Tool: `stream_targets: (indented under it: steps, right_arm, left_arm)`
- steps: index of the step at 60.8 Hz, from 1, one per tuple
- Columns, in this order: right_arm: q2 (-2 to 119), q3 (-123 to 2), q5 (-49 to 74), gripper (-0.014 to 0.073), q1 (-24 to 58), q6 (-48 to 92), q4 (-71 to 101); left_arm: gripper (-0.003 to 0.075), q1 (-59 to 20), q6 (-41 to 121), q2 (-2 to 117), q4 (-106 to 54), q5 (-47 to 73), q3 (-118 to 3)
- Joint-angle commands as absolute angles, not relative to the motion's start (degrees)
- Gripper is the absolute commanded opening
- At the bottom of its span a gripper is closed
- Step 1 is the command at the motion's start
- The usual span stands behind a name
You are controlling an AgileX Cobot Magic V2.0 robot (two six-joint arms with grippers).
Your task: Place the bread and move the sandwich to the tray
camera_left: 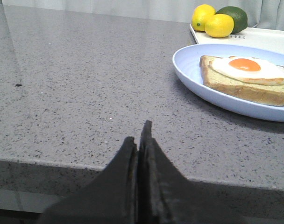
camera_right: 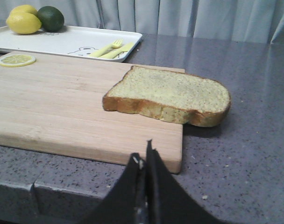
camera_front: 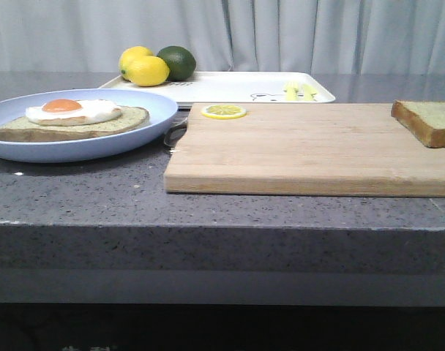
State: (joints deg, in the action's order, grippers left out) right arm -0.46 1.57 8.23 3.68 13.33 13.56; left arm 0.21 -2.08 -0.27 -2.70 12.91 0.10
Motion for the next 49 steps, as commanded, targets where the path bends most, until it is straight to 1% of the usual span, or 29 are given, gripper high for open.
stream_targets:
  steps: [1,14,36,49]
  right_arm:
    - [-1.8,1.3,3.6,-0.0109,3.7,13.4,13.7]
    - [-1.8,1.3,3.3,-0.0109,3.7,13.4,13.7]
    - [-1.8,1.3,3.3,-0.0109,3.7,13.4,13.7]
    - [-1.8,1.3,2.2,-0.0109,3.7,13.4,13.9]
  left_arm:
    - [-0.0017,0.3,-2.2,-1.4,-2.8,8.3,0.3]
    - [-0.0017,0.3,-2.2,-1.4,2.7,6.6,0.3]
    - [-0.0017,0.3,-2.2,-1.4,2.7,6.1,0.3]
    - [-0.0017,0.3,-2.2,-1.4,2.0,2.5,0.3]
